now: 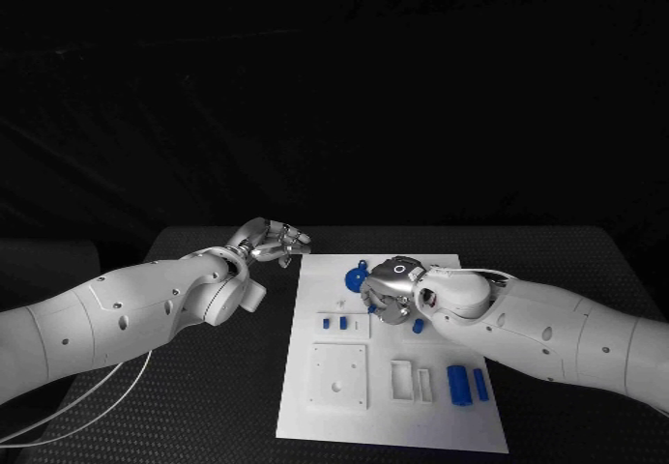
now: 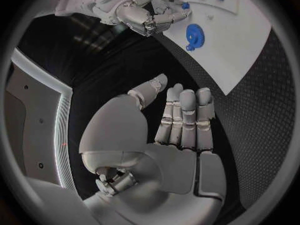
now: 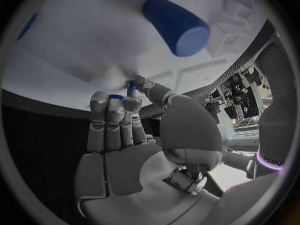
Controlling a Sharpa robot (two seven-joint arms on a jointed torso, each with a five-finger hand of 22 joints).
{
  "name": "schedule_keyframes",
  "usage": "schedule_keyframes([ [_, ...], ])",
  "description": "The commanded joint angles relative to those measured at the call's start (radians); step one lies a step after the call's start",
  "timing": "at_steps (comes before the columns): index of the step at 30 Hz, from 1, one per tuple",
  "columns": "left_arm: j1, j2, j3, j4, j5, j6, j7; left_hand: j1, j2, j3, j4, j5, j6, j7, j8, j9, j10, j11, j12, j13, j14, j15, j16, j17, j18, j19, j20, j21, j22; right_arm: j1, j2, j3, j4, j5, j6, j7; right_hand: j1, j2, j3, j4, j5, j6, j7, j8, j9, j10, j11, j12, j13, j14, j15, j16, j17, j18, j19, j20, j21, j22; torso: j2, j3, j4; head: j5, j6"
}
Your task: Assemble the parts on the task board
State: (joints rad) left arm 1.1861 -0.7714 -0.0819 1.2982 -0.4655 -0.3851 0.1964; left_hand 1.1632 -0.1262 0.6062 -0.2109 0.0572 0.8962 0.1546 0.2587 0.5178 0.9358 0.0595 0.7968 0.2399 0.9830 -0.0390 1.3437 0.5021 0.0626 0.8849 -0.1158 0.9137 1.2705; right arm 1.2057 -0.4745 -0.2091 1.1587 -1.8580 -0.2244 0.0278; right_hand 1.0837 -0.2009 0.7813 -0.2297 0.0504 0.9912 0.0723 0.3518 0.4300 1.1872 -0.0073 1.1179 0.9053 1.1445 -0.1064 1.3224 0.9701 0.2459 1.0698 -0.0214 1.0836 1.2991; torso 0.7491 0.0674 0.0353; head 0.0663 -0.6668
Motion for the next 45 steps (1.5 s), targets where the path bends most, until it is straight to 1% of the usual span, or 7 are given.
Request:
schedule_keyframes([
  [1,0.002,0.001,0.001,0.004,0.001,-0.003,0.003,0.006,0.003,0.000,0.005,0.000,-0.011,0.007,-0.003,-0.001,0.005,0.002,-0.006,0.001,-0.001,-0.009,-0.006,0.001,0.015,0.004,-0.030,-0.005,0.002,-0.003,0.002,-0.002,0.000,-0.034,0.030,-0.007,-0.016,0.000,-0.009,0.001,-0.001,0.038,0.025,0.006,0.002,0.001,-0.006,0.006,-0.001,0.002,-0.004,0.007,0.002,0.016,0.003,0.005,0.004,0.002,0.000,0.0004,-0.0007,-0.001,-0.001],
  [9,0.002,0.003,0.001,0.003,-0.005,-0.004,0.002,0.006,0.003,-0.001,0.005,0.000,-0.011,0.007,-0.003,-0.001,0.005,0.002,-0.006,0.001,0.000,-0.009,-0.006,0.002,0.015,0.004,-0.030,-0.005,0.002,-0.003,0.005,-0.002,0.005,-0.068,0.022,-0.022,-0.031,0.010,-0.029,0.013,-0.002,0.066,0.011,0.022,0.011,0.017,-0.020,0.014,0.003,0.014,-0.013,0.016,0.003,0.016,0.013,0.000,0.013,0.002,0.000,0.0008,0.0002,-0.003,-0.002],
  [18,0.002,0.004,0.001,0.004,-0.006,0.000,0.000,0.006,0.003,-0.001,0.006,0.000,-0.012,0.007,-0.003,-0.001,0.005,0.002,-0.006,0.002,0.000,-0.009,-0.006,0.002,0.015,0.005,-0.030,-0.005,0.002,-0.003,0.002,-0.002,0.004,-0.078,0.009,-0.028,-0.019,0.036,-0.031,0.000,-0.002,0.090,0.000,0.035,0.019,0.033,-0.031,0.024,0.012,0.026,-0.017,0.021,0.002,0.016,0.023,-0.004,0.019,0.002,0.000,0.0001,0.0003,-0.003,-0.002],
  [23,0.002,0.005,0.001,0.005,-0.006,0.008,0.006,0.003,0.001,-0.003,0.009,0.000,-0.014,0.008,-0.003,-0.001,0.005,0.002,-0.007,0.003,0.000,-0.008,-0.007,0.003,0.014,0.005,-0.029,-0.006,0.002,-0.004,0.000,-0.002,0.013,-0.078,-0.033,-0.049,-0.019,0.044,-0.033,-0.006,-0.002,0.096,-0.004,0.040,0.023,0.039,-0.034,0.026,0.016,0.031,-0.017,0.023,0.002,0.016,0.028,-0.005,0.021,0.000,0.000,0.0006,-0.0002,-0.003,-0.002],
  [33,0.002,0.006,0.001,0.007,0.063,0.049,0.016,-0.066,-0.025,-0.050,0.043,0.001,-0.022,0.011,-0.001,0.000,-0.009,0.008,-0.036,0.000,-0.007,-0.001,-0.022,0.006,0.015,-0.004,-0.024,-0.019,0.004,-0.003,-0.030,0.000,0.054,-0.032,-0.140,-0.083,-0.018,0.045,-0.031,-0.009,-0.002,0.100,-0.005,0.042,0.026,0.044,-0.036,0.025,0.017,0.036,-0.018,0.023,0.001,0.016,0.033,-0.007,0.022,-0.002,-0.001,-0.0004,-0.0012,-0.007,0.005],
  [40,0.002,0.006,0.000,0.015,0.085,0.069,0.010,-0.074,-0.028,-0.056,0.045,0.002,-0.033,0.017,-0.004,-0.001,-0.021,0.018,-0.073,-0.015,-0.013,0.007,-0.039,0.001,0.017,-0.011,-0.017,-0.031,0.001,-0.003,-0.048,0.013,0.074,-0.009,-0.158,-0.099,-0.017,0.044,-0.029,-0.010,-0.002,0.101,-0.006,0.043,0.027,0.046,-0.037,0.024,0.018,0.038,-0.018,0.023,0.000,0.016,0.035,-0.007,0.022,-0.002,-0.001,-0.0001,-0.0016,-0.010,0.013],
  [45,0.002,0.006,0.000,0.029,0.125,0.093,-0.023,-0.085,-0.029,-0.065,0.052,-0.001,-0.039,0.019,-0.001,0.000,-0.005,0.024,-0.131,-0.033,-0.002,0.013,-0.057,0.000,0.024,-0.004,-0.010,-0.040,0.000,-0.003,-0.069,0.051,0.101,0.056,-0.197,-0.118,-0.017,0.043,-0.028,-0.009,-0.002,0.101,-0.006,0.044,0.027,0.047,-0.037,0.024,0.018,0.039,-0.019,0.023,0.000,0.016,0.036,-0.008,0.022,-0.003,-0.001,0.0006,-0.0015,-0.010,0.025],
])
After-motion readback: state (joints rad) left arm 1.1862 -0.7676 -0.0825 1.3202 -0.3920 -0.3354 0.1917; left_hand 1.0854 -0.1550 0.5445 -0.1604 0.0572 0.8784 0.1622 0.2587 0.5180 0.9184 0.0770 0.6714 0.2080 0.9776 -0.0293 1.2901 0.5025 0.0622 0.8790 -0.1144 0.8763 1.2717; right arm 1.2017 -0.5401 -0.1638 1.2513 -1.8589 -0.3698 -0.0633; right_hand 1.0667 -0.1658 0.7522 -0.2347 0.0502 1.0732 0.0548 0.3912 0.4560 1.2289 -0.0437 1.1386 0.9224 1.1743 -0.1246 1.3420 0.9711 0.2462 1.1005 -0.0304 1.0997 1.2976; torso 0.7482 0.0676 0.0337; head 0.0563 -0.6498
